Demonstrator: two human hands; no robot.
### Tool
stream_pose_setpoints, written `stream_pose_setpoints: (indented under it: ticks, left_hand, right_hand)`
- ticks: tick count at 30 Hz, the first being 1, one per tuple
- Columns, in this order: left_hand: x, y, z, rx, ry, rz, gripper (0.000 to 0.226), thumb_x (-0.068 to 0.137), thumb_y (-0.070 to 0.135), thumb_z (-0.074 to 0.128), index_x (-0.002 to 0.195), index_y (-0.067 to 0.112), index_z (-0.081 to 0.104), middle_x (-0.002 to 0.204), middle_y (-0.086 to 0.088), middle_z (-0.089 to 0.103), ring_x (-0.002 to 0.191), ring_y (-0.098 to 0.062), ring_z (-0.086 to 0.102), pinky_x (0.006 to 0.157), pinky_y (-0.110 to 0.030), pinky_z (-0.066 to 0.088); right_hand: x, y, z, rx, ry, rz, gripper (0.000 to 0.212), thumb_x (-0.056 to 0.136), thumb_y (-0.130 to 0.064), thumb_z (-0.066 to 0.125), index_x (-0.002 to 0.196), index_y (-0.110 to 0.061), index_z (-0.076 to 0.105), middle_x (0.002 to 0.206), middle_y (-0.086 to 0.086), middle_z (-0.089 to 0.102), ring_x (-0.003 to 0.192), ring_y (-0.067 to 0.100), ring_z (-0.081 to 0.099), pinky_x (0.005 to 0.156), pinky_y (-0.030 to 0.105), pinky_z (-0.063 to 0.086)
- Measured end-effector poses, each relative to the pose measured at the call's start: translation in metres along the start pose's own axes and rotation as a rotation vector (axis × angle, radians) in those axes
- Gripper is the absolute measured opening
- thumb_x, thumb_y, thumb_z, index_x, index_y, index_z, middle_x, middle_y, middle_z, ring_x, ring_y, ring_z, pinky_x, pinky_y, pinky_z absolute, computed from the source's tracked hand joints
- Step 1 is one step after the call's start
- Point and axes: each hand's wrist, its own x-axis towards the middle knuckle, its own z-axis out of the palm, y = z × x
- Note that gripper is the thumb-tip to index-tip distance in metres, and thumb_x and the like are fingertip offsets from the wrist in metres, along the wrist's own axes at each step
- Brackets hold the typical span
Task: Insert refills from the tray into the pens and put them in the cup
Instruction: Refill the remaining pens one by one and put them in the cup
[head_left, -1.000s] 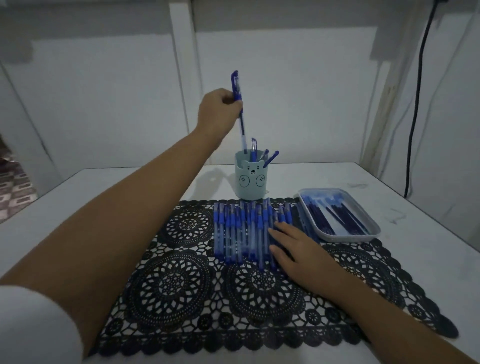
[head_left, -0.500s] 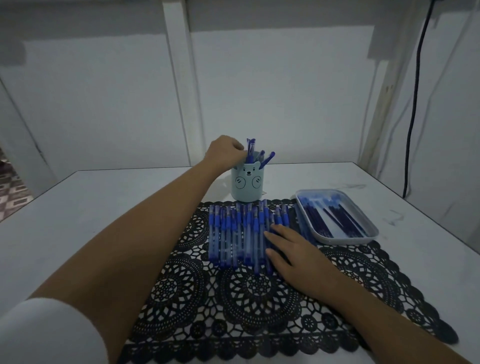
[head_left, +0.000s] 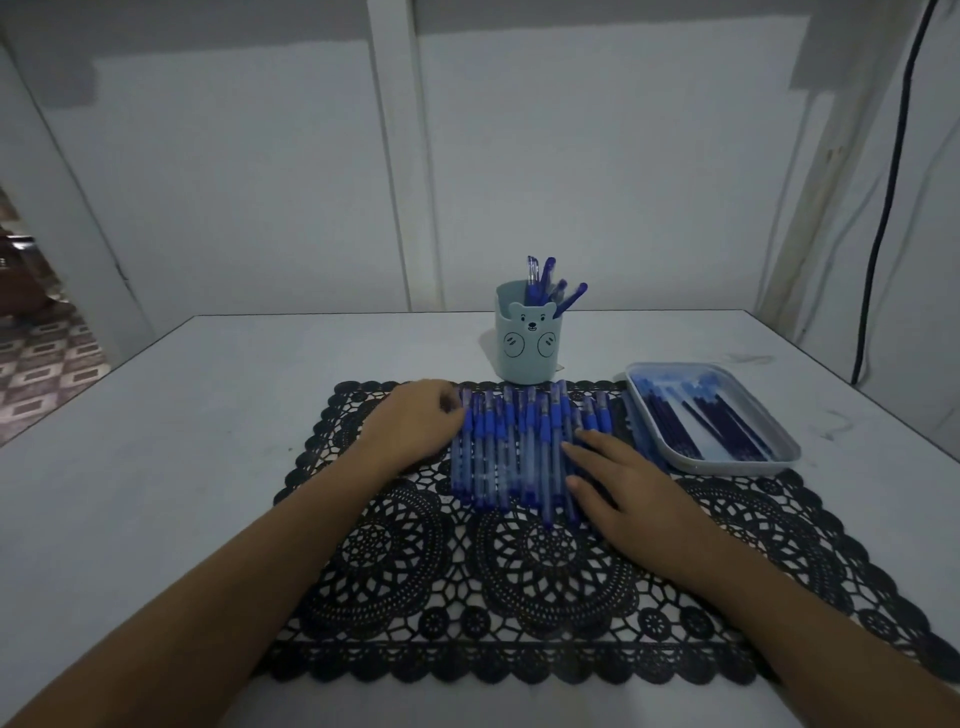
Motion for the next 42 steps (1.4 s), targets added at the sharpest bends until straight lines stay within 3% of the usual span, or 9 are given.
stream_pose_setpoints:
  ticks: [5, 9, 13, 23, 28, 31, 34, 37, 42]
  left_hand:
    - [-0.002, -0.008, 0.0, -0.002, -0.043, -0.023, 0.024, 0.089, 0.025, 0.05, 0.111, 0.02, 0.056, 0.106, 0.0, 0.059, 0.094, -0.017, 0.055, 0.086, -0.035, 0.046]
    - [-0.004, -0.009, -0.004, 0.006, -0.048, 0.004, 0.024, 0.087, 0.016, 0.049, 0.11, 0.02, 0.054, 0.098, 0.001, 0.056, 0.085, -0.017, 0.055, 0.08, -0.034, 0.047]
    - [-0.005, -0.012, -0.002, 0.051, -0.007, -0.012, 0.016, 0.089, 0.027, 0.05, 0.102, 0.019, 0.055, 0.093, 0.0, 0.056, 0.075, -0.015, 0.051, 0.068, -0.027, 0.039]
    - [-0.001, -0.011, -0.001, 0.09, 0.038, -0.085, 0.02, 0.082, 0.019, 0.058, 0.101, 0.014, 0.056, 0.1, -0.003, 0.058, 0.085, -0.018, 0.051, 0.066, -0.027, 0.037]
    - [-0.005, -0.008, -0.003, -0.019, 0.125, -0.122, 0.02, 0.081, 0.02, 0.059, 0.099, 0.013, 0.053, 0.093, -0.003, 0.058, 0.076, -0.017, 0.052, 0.057, -0.027, 0.036]
    - [-0.012, -0.005, -0.009, -0.11, 0.179, -0.127, 0.022, 0.081, 0.019, 0.059, 0.102, 0.013, 0.055, 0.091, 0.0, 0.058, 0.079, -0.016, 0.053, 0.061, -0.026, 0.036]
    - [-0.024, -0.002, -0.016, -0.179, 0.171, -0.057, 0.022, 0.081, 0.016, 0.057, 0.103, 0.013, 0.06, 0.083, 0.001, 0.064, 0.076, -0.014, 0.059, 0.059, -0.02, 0.039]
    - [-0.048, 0.007, -0.023, -0.193, 0.104, 0.085, 0.018, 0.085, 0.013, 0.054, 0.098, 0.021, 0.064, 0.072, 0.007, 0.063, 0.062, -0.01, 0.057, 0.053, -0.016, 0.043]
    - [-0.087, 0.023, -0.025, -0.223, -0.122, 0.363, 0.019, 0.087, 0.015, 0.056, 0.094, 0.031, 0.064, 0.071, 0.006, 0.06, 0.059, -0.014, 0.051, 0.058, -0.021, 0.045]
  right_hand:
    - [0.0, 0.0, 0.001, -0.005, 0.004, 0.006, 0.048, 0.097, -0.036, 0.035, 0.143, -0.021, 0.03, 0.151, -0.006, 0.022, 0.137, 0.007, 0.018, 0.103, 0.013, 0.012]
    - [0.0, 0.0, 0.0, -0.009, 0.02, -0.004, 0.048, 0.097, -0.036, 0.036, 0.142, -0.02, 0.032, 0.15, -0.006, 0.025, 0.136, 0.007, 0.021, 0.102, 0.013, 0.013]
    - [-0.001, -0.001, -0.001, -0.002, 0.018, -0.004, 0.048, 0.097, -0.034, 0.036, 0.142, -0.019, 0.032, 0.149, -0.005, 0.025, 0.136, 0.007, 0.021, 0.103, 0.014, 0.015]
    - [-0.001, -0.002, -0.001, -0.005, 0.019, -0.002, 0.047, 0.097, -0.034, 0.036, 0.141, -0.018, 0.033, 0.149, -0.003, 0.027, 0.136, 0.009, 0.022, 0.105, 0.017, 0.017]
    - [-0.001, 0.0, 0.0, 0.03, 0.106, -0.037, 0.041, 0.098, -0.028, 0.037, 0.135, -0.014, 0.044, 0.141, 0.0, 0.04, 0.129, 0.011, 0.034, 0.098, 0.009, 0.014]
    - [-0.001, 0.0, 0.0, 0.099, 0.226, -0.067, 0.04, 0.096, -0.027, 0.036, 0.126, -0.008, 0.054, 0.128, 0.004, 0.053, 0.119, 0.013, 0.046, 0.099, 0.014, 0.024]
    - [-0.002, -0.002, -0.003, 0.134, 0.357, -0.099, 0.04, 0.093, -0.028, 0.038, 0.119, -0.005, 0.059, 0.116, 0.006, 0.059, 0.106, 0.009, 0.051, 0.095, 0.018, 0.036]
    - [-0.005, -0.009, -0.007, 0.097, 0.476, -0.173, 0.04, 0.092, -0.025, 0.039, 0.118, -0.001, 0.058, 0.113, 0.011, 0.059, 0.107, 0.017, 0.053, 0.097, 0.018, 0.036]
    - [-0.01, -0.025, -0.007, -0.091, 0.428, -0.339, 0.043, 0.089, -0.029, 0.046, 0.12, -0.001, 0.056, 0.117, 0.014, 0.059, 0.108, 0.025, 0.055, 0.091, 0.039, 0.048]
